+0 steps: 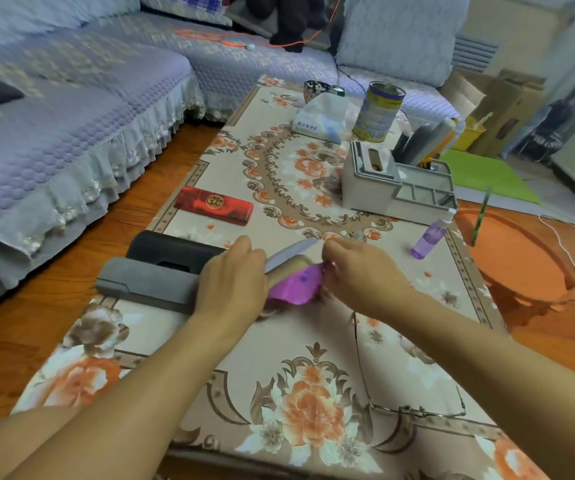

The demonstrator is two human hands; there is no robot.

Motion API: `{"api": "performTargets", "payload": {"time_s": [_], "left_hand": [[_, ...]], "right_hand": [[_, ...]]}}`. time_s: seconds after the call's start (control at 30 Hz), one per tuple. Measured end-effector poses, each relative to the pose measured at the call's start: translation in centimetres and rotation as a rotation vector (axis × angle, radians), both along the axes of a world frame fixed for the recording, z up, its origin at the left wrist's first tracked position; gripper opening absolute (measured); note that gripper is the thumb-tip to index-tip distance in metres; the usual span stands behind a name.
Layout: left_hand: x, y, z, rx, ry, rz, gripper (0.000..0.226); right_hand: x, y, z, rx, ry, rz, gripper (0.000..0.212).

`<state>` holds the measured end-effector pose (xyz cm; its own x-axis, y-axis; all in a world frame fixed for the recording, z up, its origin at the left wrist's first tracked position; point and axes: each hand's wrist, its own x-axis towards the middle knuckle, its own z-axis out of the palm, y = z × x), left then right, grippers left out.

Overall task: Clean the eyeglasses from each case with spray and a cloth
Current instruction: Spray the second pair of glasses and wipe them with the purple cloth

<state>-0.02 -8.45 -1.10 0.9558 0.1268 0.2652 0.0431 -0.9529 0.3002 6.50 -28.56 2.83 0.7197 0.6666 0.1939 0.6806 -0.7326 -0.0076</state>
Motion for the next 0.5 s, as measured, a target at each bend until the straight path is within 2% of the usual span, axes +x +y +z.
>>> {"api": "performTargets", "payload": {"time_s": [0.1,0.2,0.3,0.37,0.43,0.5], "left_hand": [[-1.1,1.8,-0.4,0.154,-0.094,0.107,0.006],[-1.8,2.7,-1.7,0.21,-0.119,0.185,0.016],[-2.6,1.7,-2.2,0.244,-0.023,0.19,0.056],[-2.8,1.5,-2.1,0.252,0.008,0.197,0.073],[-3.1,1.2,-1.0,0.228,-0.037,0.228,0.073],[-3.7,0.2,0.6,0.072,-0.159,0.171,0.052]], "right_hand": [[-1.9,-0.8,3.2,0.185,0.245,-0.263,0.016],[-3.0,-1.3,5.0,0.274,0.483,-0.386,0.028],[-3.8,-1.2,5.5,0.319,0.596,-0.424,0.03],[-4.3,-1.3,5.7,0.366,0.653,-0.425,0.03],[-4.8,-1.6,5.6,0.48,0.748,-0.414,0.033],[-5.2,-2.3,5.4,0.608,0.85,-0.382,0.036]]}}
